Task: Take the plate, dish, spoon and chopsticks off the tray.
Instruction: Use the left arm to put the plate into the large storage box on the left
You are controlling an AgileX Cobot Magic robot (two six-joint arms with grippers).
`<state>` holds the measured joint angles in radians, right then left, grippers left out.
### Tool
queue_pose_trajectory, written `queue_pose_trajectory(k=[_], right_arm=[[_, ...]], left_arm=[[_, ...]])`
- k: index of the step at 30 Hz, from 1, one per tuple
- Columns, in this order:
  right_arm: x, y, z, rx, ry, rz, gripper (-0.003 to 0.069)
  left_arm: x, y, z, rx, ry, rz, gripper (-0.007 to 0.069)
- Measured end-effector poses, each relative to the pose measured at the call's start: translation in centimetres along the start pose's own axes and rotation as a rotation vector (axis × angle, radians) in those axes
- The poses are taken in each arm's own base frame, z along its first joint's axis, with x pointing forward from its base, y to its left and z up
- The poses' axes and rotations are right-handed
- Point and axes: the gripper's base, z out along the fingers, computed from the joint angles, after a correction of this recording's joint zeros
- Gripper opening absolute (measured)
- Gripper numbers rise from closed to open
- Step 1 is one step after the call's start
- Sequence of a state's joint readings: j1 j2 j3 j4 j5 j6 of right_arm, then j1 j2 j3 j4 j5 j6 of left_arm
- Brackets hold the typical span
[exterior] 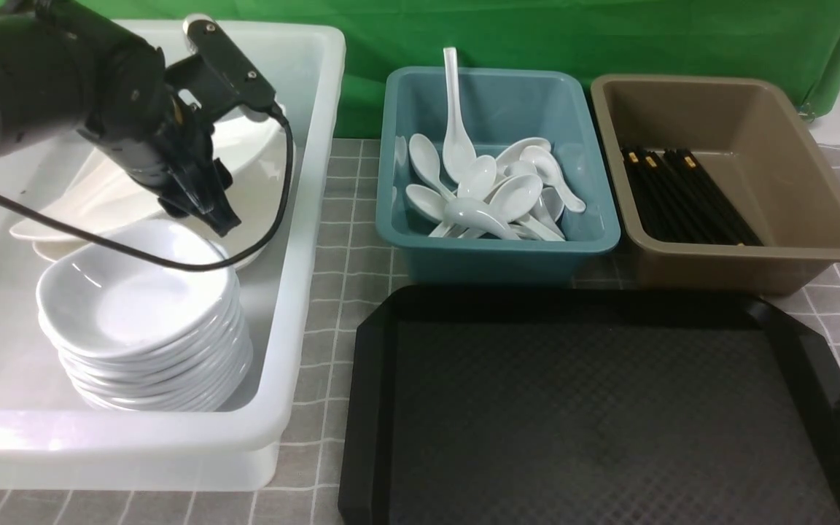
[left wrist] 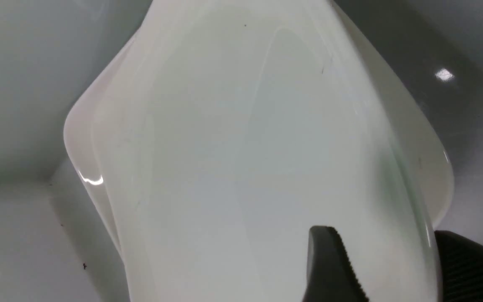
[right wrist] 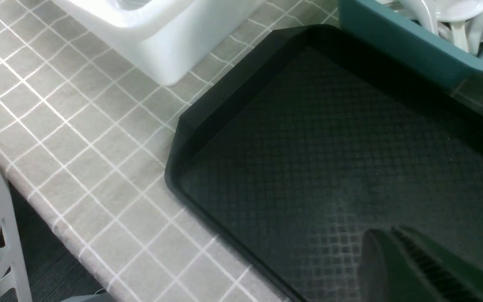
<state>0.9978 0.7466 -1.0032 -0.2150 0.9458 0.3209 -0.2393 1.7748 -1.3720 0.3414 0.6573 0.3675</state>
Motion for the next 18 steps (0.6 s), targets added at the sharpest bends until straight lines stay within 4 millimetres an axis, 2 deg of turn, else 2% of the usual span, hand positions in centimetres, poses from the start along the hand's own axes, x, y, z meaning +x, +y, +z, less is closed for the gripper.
queue_pose_trajectory(k=[7,11,15,18], right_arm=[[0.0,0.0,0.0,-0.003,0.001,0.002,0.0037],[0.0,0.0,0.0,-0.003,0.001,0.002,0.0037],[0.0,0.0,0.0,-0.004,0.001,0.003,0.0037],[0.1,0.1,0.0,-0.013,0.009,0.003,0.0037]], left_arm=[[-0.1,-0.3,0.0,0.033,-0.014,-0.046,0.0299],[-0.2,-0.4,0.2,0.038,-0.017,-0.051,0.0243],[-0.1,-0.7,1.0,0.047,-0.008,-0.048,0.0148],[-0.1,-0.9,1.6,0.055,-0.002,-0.048,0.0120]])
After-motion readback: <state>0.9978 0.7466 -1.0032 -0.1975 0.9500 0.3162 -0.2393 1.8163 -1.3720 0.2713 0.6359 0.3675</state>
